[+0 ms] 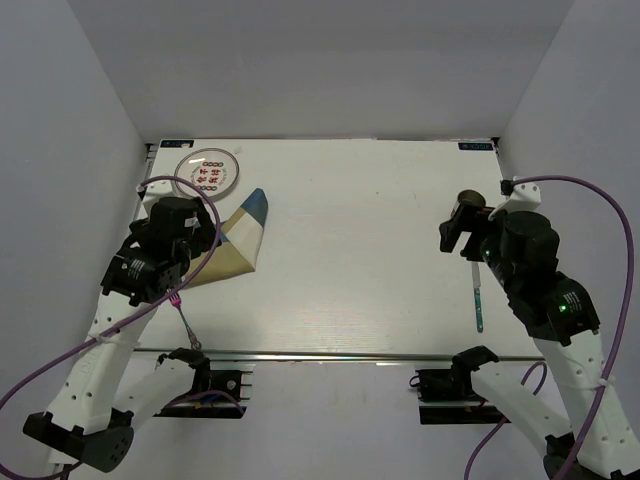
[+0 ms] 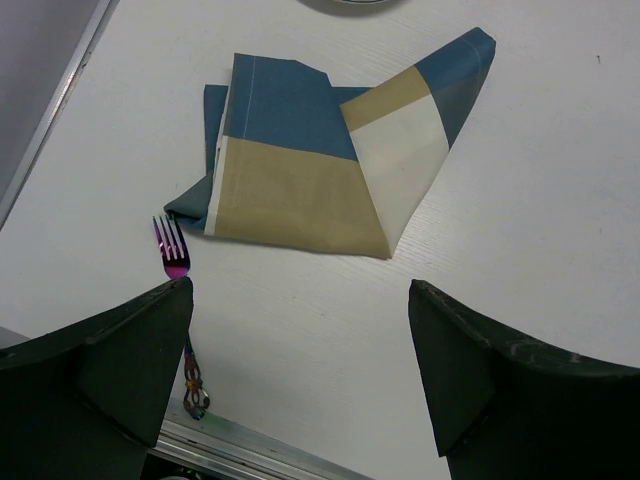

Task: Set the dinner table for one person

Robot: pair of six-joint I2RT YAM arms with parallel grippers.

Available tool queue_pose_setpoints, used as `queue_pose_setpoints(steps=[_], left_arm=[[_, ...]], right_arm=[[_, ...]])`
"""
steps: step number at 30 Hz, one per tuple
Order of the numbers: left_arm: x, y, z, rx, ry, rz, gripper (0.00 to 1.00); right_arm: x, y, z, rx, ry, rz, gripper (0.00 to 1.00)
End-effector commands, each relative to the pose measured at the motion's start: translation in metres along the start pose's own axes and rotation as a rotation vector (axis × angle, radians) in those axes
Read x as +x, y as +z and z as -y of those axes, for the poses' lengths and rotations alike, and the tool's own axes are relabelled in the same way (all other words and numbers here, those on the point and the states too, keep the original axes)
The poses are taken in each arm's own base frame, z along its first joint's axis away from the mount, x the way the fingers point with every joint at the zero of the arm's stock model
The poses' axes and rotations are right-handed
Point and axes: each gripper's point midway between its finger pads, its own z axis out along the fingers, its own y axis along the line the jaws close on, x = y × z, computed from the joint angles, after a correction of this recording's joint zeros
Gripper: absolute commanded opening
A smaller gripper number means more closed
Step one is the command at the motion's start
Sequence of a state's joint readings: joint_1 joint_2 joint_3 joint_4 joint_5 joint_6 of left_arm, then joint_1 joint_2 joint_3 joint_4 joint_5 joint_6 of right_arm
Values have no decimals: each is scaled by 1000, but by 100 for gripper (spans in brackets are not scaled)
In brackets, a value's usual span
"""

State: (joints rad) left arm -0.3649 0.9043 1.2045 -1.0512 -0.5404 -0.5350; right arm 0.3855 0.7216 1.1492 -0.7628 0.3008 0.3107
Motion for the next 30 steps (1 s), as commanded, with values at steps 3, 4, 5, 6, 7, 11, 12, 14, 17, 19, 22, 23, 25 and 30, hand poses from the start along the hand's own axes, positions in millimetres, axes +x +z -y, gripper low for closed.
queue_pose_setpoints(steps=[3,4,5,6,7,11,12,14,17,19,22,23,25,30], left_arm=[[-6,-6,-2,-3,-12,16,98],[-7,-6,-1,4,-14,18,98],[-7,-7,0,11,-10,15,98],[-7,-7,2,23,-8,15,98],[-7,-7,4,36,-10,16,98],[-4,-10,22,142,-34,5,98],[-8,-8,28,163,-53,25,98],[-3,0,28,138,-91,23,98],[11,25,27,47,-77,-35,98],[20,39,27,-23,-111,-73,98],[38,73,10,-221,-152,-128,98],[43,89,1,-298,-179,-151,98],[44,105,-5,-342,-205,-170,98],[22,155,-28,-378,-275,-234,98]], right_arm=[[-12,-7,-3,-21,16,50,89],[-12,-8,-5,-36,19,53,89],[-12,-7,-9,-61,18,60,89],[-12,-9,-11,-79,20,70,89],[-10,-8,-15,-103,18,70,89],[0,-6,-32,-200,31,49,89],[5,-3,-34,-210,34,35,89],[11,-1,-41,-248,43,10,89],[15,-1,-50,-298,51,-5,89],[22,0,-57,-340,52,-26,89],[33,1,-61,-369,56,-55,89],[36,1,-62,-375,57,-66,89],[40,0,-62,-383,56,-80,89],[49,-8,-66,-428,43,-98,89]])
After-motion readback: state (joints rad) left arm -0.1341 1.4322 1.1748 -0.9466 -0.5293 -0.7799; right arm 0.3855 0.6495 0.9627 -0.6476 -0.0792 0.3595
